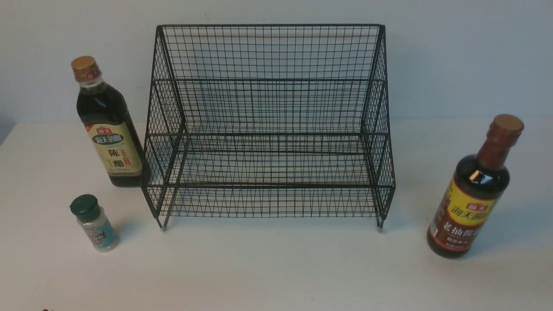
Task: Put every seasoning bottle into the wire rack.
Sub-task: Use the right arm to grab the condiment bottle closest to it
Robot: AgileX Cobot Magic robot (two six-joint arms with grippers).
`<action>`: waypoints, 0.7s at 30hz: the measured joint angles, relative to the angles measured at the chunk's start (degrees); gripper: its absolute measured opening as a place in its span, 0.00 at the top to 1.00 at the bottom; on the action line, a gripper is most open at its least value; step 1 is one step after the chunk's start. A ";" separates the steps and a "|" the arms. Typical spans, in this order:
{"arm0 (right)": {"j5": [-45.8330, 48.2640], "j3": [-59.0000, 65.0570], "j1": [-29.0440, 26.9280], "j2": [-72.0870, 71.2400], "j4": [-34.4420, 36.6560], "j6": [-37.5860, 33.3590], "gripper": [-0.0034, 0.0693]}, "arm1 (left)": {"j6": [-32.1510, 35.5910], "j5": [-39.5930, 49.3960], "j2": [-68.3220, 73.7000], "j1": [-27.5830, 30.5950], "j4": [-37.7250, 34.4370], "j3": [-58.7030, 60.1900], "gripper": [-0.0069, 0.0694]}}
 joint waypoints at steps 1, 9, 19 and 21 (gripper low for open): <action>-3.19 0.00 0.00 0.00 2.56 0.79 0.97 | 0.00 0.00 0.00 0.00 0.00 0.00 0.92; -10.65 0.00 0.00 0.00 6.96 1.64 0.97 | 0.00 0.00 0.00 0.00 0.00 0.00 0.92; -4.01 -6.71 2.07 0.60 -10.35 2.87 0.97 | 0.00 0.00 0.00 0.00 0.00 0.00 0.92; -0.35 -14.57 4.16 5.24 -20.27 5.51 0.97 | 0.00 0.00 0.00 0.00 0.00 0.00 0.92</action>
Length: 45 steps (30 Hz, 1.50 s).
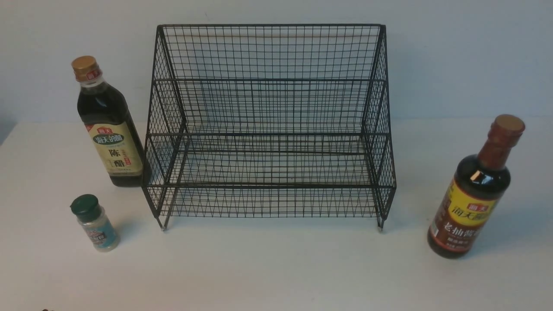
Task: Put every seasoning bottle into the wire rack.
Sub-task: Use the right arm to grab the condiment bottle closest to it
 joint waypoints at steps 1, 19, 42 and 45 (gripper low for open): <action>0.14 -1.12 0.33 1.04 -0.58 0.15 0.97 | 0.00 0.00 0.00 0.00 0.00 0.00 0.92; -13.46 -15.03 9.33 44.78 -4.02 -17.91 0.92 | 0.00 0.00 0.00 0.00 0.00 0.00 0.92; -20.93 -15.22 7.41 65.00 7.08 -22.86 0.23 | 0.00 0.00 0.00 0.00 0.00 0.00 0.92; -20.93 -15.22 7.41 65.82 7.15 -22.86 0.23 | 0.00 0.00 0.00 0.00 0.00 0.00 0.92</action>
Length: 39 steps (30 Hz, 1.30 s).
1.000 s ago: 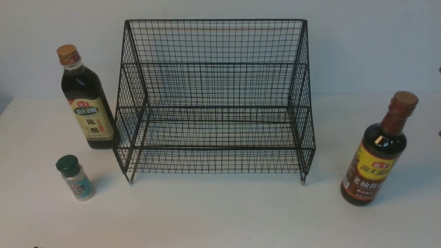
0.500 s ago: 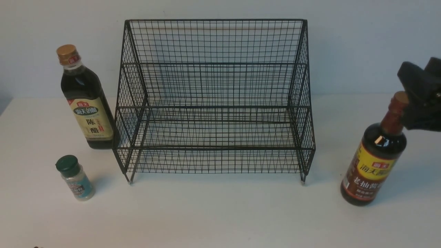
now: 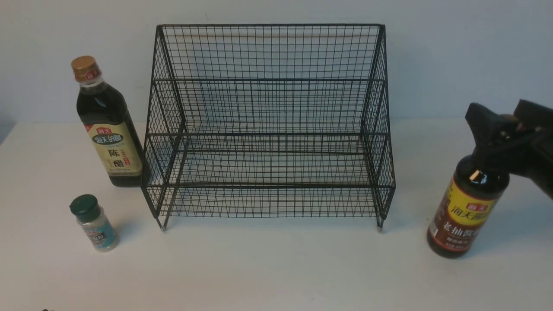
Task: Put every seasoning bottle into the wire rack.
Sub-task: Use the right arm to grab the condiment bottle closest to it, then use the right arm to put the condiment bottle back on the shelf
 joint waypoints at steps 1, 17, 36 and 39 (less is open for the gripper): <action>-0.16 0.00 0.00 0.35 0.07 0.00 0.23 | 0.00 0.00 0.00 0.00 0.00 0.00 0.92; -10.08 4.58 0.00 4.28 -0.67 -0.97 0.57 | 0.00 0.00 0.00 0.00 0.00 0.00 0.92; 15.83 -18.94 3.48 -4.04 -18.08 14.39 0.57 | 0.00 0.00 0.00 0.00 0.00 0.00 0.92; 16.84 -22.30 5.86 -4.04 -18.77 15.71 0.57 | 0.00 0.00 0.00 0.00 0.00 0.00 0.92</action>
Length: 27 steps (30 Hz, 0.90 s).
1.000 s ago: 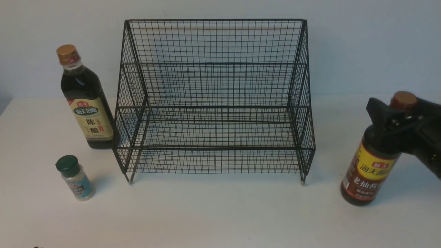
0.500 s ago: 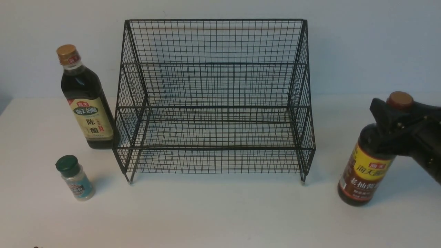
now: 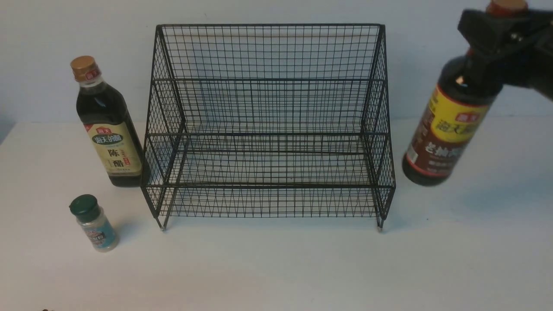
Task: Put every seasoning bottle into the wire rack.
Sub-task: Use the right arm to put the condiment bottle back on the shelf
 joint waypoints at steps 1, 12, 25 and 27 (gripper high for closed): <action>0.00 -0.64 0.80 0.00 -0.06 0.13 0.57 | 0.00 0.00 0.00 0.00 0.00 0.00 0.92; -7.47 -4.94 6.80 11.19 -0.12 0.96 0.57 | 0.00 0.00 0.00 0.00 0.00 0.00 0.92; -13.73 -5.46 6.74 17.98 3.18 -0.02 0.57 | 0.00 0.00 0.00 0.00 0.00 0.00 0.92; -13.46 -5.46 6.74 18.32 3.48 -1.04 0.57 | 0.00 0.00 0.00 0.00 0.00 0.00 0.92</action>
